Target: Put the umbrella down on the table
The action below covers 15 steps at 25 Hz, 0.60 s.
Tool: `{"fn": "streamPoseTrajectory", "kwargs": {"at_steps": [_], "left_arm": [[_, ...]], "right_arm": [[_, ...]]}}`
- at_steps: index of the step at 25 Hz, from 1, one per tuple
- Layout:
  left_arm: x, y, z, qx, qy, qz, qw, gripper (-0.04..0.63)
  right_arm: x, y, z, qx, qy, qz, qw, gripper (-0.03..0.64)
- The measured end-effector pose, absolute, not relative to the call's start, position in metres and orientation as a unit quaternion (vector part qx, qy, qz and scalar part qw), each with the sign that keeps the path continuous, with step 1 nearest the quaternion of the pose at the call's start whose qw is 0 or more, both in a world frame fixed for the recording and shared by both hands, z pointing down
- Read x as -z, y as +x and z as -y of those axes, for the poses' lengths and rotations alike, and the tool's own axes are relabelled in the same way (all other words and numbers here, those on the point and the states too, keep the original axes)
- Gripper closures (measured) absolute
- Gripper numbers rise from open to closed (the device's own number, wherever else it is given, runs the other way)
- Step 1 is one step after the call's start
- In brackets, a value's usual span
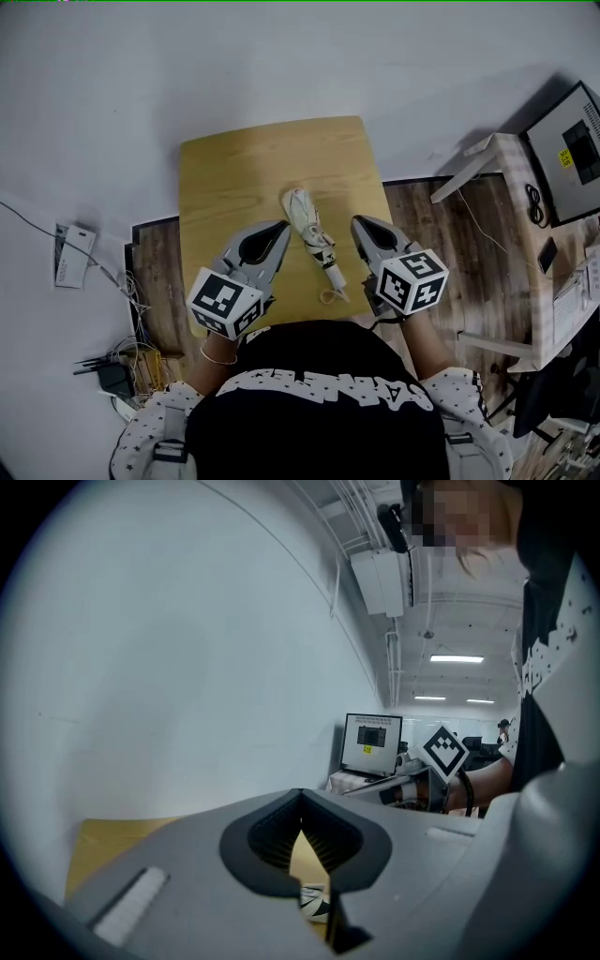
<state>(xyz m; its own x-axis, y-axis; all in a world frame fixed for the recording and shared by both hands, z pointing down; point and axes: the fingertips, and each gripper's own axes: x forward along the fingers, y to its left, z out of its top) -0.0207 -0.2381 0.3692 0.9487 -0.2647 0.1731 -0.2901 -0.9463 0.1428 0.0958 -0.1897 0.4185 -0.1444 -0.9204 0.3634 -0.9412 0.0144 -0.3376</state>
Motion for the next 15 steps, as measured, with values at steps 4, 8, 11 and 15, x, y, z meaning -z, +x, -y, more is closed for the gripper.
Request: {"fn": "streamPoseTrajectory", "kwargs": {"at_steps": [4, 8, 11, 15], "left_arm": [[-0.3705, -0.0192, 0.2369, -0.078, 0.984, 0.140, 0.084, 0.600], [-0.3712, -0.0194, 0.2367, -0.080, 0.983, 0.140, 0.084, 0.600], [-0.3713, -0.0196, 0.2373, -0.080, 0.983, 0.142, 0.085, 0.600], [-0.3725, -0.0200, 0.2369, -0.081, 0.983, 0.143, 0.085, 0.600]], "right_arm": [[-0.4194, 0.0959, 0.1887, -0.256, 0.653, 0.713, 0.020, 0.606], [-0.4201, 0.0952, 0.1887, -0.259, 0.651, 0.713, 0.020, 0.606], [-0.4191, 0.0949, 0.1887, -0.258, 0.651, 0.714, 0.019, 0.606], [-0.4194, 0.0956, 0.1888, -0.257, 0.651, 0.714, 0.018, 0.606]]}}
